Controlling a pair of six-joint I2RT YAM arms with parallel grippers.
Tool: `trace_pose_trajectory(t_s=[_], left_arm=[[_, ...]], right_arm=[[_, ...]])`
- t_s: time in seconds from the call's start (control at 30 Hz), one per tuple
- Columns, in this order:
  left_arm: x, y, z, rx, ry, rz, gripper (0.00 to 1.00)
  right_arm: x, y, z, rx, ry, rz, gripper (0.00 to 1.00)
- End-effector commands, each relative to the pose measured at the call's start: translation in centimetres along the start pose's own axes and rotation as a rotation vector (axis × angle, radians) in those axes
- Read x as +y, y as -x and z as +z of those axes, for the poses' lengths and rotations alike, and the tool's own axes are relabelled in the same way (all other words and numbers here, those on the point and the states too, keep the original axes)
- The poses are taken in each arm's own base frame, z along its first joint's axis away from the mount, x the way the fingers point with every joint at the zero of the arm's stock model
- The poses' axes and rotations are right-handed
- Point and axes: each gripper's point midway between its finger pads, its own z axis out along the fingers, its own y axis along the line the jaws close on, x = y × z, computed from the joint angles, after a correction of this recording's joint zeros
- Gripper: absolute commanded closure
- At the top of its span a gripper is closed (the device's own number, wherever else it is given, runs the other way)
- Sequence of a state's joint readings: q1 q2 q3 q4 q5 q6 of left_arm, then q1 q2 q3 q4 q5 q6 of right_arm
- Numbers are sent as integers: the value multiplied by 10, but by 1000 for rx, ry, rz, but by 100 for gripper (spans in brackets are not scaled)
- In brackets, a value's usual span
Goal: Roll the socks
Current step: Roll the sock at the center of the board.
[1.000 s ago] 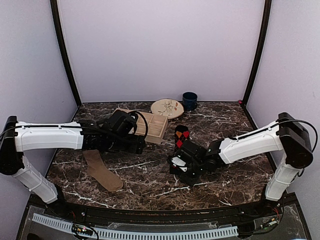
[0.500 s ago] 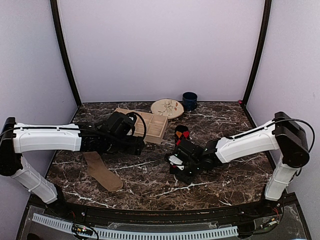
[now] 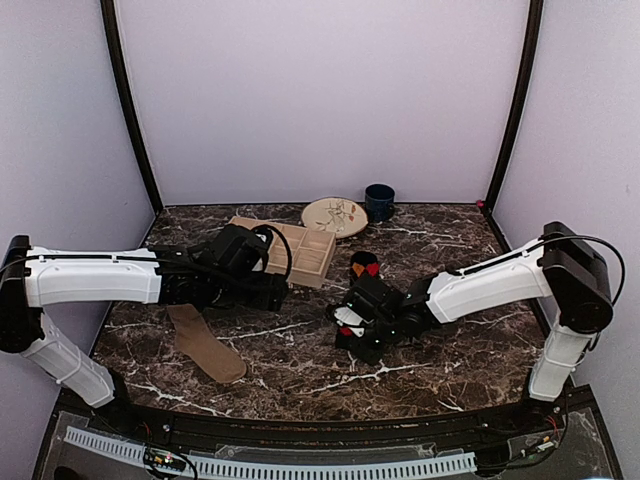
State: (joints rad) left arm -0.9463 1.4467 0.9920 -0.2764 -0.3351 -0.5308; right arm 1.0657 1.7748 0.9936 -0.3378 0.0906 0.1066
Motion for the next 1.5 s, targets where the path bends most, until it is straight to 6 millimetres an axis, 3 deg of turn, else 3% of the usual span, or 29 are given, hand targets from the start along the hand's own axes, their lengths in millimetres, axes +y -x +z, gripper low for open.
trace_pose_trajectory(t_s=[0.0, 0.17, 0.33, 0.8, 0.9, 1.23, 1.47], left_arm=[[0, 6, -9, -40, -17, 2, 25], [1, 0, -8, -39, -27, -2, 25], [-10, -6, -5, -36, -101, 19, 24], [-78, -36, 18, 63, -415, 197, 22], [-84, -41, 23, 79, -431, 223, 21], [-97, -50, 25, 88, -464, 266, 21], [-103, -60, 27, 119, -470, 318, 22]], right_arm=[[6, -33, 10, 111, 43, 21, 90], [12, -25, 6, 98, 88, 28, 99], [22, -11, -3, 67, 178, 45, 100], [29, 12, -21, 99, 509, 182, 100], [30, 9, -19, 129, 562, 207, 100], [23, 30, -30, 92, 662, 294, 100], [19, 27, -25, 119, 708, 331, 100]])
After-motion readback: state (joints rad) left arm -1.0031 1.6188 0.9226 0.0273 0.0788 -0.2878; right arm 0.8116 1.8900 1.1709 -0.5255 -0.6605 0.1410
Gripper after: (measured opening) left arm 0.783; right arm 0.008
